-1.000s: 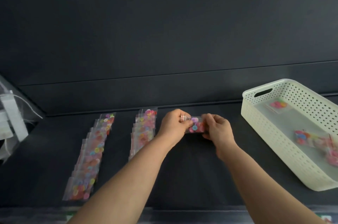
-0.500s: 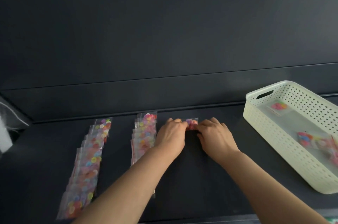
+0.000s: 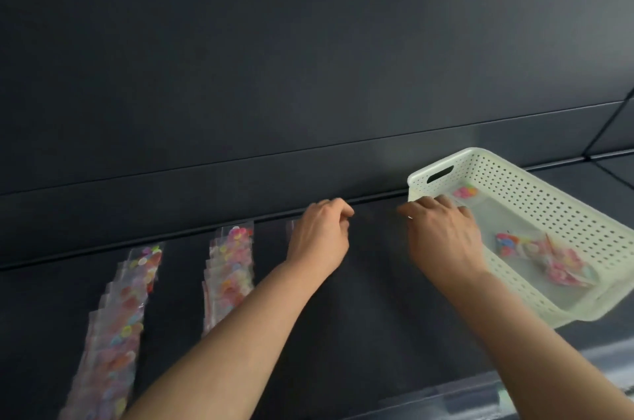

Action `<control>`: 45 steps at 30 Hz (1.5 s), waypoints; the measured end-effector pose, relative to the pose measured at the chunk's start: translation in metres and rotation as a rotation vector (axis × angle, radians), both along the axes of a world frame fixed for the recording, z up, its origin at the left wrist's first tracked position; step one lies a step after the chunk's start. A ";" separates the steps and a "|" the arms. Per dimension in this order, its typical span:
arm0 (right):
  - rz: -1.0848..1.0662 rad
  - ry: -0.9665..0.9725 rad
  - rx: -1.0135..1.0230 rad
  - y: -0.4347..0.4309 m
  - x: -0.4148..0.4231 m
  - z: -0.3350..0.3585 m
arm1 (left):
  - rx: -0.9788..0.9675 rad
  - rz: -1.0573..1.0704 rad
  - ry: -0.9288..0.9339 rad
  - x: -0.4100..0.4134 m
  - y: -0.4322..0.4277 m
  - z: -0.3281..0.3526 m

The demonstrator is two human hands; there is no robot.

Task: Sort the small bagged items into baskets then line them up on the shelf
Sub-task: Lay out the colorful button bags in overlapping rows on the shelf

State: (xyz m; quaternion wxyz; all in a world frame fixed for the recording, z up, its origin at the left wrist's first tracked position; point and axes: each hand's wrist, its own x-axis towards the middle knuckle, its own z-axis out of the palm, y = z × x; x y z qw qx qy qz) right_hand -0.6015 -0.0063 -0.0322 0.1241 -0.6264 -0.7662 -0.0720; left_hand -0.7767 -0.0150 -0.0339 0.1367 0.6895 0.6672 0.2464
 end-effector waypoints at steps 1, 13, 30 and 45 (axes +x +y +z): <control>-0.024 0.021 0.001 -0.002 0.013 0.004 | 0.027 -0.022 -0.020 0.014 0.001 0.007; -0.190 0.133 -0.171 0.002 0.169 0.013 | -0.125 -0.343 0.213 0.180 0.029 0.041; -0.138 0.850 -0.256 0.017 0.230 0.007 | -0.507 -0.392 0.402 0.305 0.043 -0.001; 0.049 0.557 -0.213 0.017 0.157 0.020 | -0.259 0.025 -0.242 0.164 0.036 0.054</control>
